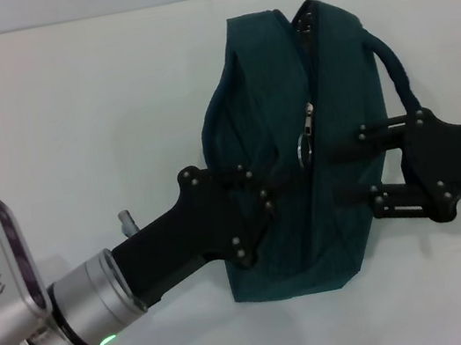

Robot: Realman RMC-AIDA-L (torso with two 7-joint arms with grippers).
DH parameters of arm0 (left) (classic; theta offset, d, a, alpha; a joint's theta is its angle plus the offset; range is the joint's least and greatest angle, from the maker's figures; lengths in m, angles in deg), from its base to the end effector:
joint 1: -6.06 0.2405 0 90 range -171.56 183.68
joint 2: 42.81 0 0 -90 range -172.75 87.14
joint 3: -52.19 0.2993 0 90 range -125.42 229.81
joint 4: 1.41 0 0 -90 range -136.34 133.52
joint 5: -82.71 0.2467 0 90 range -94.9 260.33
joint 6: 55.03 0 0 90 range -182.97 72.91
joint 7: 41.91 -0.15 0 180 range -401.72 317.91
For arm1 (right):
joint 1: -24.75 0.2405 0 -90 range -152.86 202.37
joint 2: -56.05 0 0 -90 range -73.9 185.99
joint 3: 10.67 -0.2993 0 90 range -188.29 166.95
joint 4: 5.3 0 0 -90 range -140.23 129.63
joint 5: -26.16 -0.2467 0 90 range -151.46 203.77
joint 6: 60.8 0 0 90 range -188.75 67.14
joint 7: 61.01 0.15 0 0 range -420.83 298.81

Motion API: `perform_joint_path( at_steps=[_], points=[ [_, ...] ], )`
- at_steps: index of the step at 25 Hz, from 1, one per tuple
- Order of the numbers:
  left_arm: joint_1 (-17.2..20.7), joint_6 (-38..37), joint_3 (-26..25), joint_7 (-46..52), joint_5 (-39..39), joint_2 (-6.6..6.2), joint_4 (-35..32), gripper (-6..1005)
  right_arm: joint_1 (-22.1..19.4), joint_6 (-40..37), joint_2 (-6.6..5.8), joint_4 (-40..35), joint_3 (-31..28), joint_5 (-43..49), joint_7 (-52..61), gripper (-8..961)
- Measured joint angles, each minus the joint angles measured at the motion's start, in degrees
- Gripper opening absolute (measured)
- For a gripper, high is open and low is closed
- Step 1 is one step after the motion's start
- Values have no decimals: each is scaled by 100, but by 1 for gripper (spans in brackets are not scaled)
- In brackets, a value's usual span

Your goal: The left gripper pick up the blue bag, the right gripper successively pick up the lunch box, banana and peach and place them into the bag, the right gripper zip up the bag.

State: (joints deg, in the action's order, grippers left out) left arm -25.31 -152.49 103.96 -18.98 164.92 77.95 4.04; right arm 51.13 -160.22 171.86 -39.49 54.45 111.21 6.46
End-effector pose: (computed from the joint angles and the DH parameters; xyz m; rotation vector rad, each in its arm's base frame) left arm -0.2892 0.2817 -0.1295 -2.4500 -0.1682 -1.2612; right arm 0.2717 0.3411 -0.0358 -2.8655 0.2437 1.1307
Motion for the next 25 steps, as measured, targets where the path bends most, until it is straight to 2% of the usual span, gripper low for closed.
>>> perform_joint_path(
  at_steps=[6,10,19,25],
  points=[
    [42,-263,6,-103,31,0,18,54,-37,195,-27,30,-34,-40,23,465],
    [17,-418,9,-313,351,0,16,54,-80,215,-36,25,-35,-51,31,464],
    [-13,-478,-4,-455,447,0,25,54,-123,228,-59,10,-10,18,39,463],
    [1,-418,-24,-457,414,0,35,54,-140,-80,-165,-72,-16,237,91,462]
  ],
)
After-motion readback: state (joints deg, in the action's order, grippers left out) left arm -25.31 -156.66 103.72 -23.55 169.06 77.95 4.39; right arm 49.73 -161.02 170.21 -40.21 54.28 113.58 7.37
